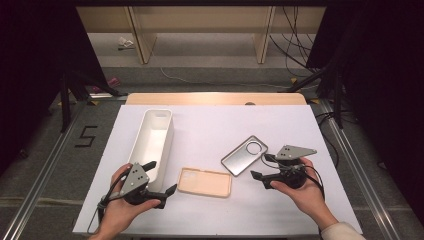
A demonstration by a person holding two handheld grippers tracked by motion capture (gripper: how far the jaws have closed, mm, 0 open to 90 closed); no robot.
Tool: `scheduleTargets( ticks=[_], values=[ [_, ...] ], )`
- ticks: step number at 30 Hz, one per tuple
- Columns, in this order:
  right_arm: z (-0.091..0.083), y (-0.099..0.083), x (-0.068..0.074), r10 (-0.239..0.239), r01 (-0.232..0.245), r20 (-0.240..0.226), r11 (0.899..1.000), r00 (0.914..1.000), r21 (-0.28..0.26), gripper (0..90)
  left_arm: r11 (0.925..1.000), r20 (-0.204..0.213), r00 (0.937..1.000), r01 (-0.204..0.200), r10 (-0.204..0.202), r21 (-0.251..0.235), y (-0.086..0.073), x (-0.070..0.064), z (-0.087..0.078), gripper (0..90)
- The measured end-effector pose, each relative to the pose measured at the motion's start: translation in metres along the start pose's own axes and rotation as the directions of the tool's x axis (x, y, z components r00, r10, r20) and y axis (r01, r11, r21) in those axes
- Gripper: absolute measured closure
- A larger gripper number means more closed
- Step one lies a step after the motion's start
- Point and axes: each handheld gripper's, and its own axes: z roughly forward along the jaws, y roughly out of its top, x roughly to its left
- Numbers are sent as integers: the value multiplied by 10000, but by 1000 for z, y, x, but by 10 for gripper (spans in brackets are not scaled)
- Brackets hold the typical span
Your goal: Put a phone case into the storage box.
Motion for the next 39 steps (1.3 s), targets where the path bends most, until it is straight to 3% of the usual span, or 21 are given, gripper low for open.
scheduleTargets(
  ticks=[6,8,9,10,11,14,17,19,20,23,27,30,31,39],
  values=[
    [4,4,-2,2,-1,113,10000,9999,-53,292,10000,-7,10000,-48,48,6,0,0,0,29],
    [8,7,-3,-69,68,150,10000,9999,32,422,10000,-12,10000,-34,34,-6,0,0,0,29],
    [12,10,-5,-123,120,197,9998,9997,188,530,10000,-17,10000,-27,27,-12,0,0,0,29],
    [12,10,-5,-123,120,197,9998,9997,188,530,10000,-12,10000,-21,21,-11,0,0,0,29],
    [15,12,-6,-82,73,255,9994,9996,344,598,10000,-19,10000,-35,35,-4,0,0,0,29],
    [25,18,-11,-66,21,433,9948,9990,1023,780,10000,-8,10000,-49,49,8,0,-1,0,30],
    [42,26,-16,49,-131,435,9817,9990,1901,899,10000,-9,10000,-34,34,0,0,0,0,30],
    [51,29,-18,170,-266,441,9734,9989,2275,900,10000,-2,10000,-10,10,-9,0,0,0,30],
    [64,32,-18,254,-385,522,9629,9983,2673,900,10000,1,10000,-10,10,-8,0,0,0,30],
    [74,33,-19,284,-434,547,9541,9981,2963,900,10000,10,10000,-35,35,0,0,0,0,31],
    [92,34,-19,328,-499,532,9306,9980,3626,900,10000,-1,10000,-30,30,-4,0,0,-1,31],
    [101,32,-19,370,-583,598,9113,9975,4077,900,10000,26,10000,-23,23,-13,0,0,-1,31],
    [101,32,-19,370,-583,598,9113,9975,4077,900,10000,27,10000,-20,20,-7,0,0,-1,31],
    [105,29,-22,312,-621,740,8836,9968,4641,900,10000,29,10000,-40,40,-5,0,0,-1,31]
  ],
)
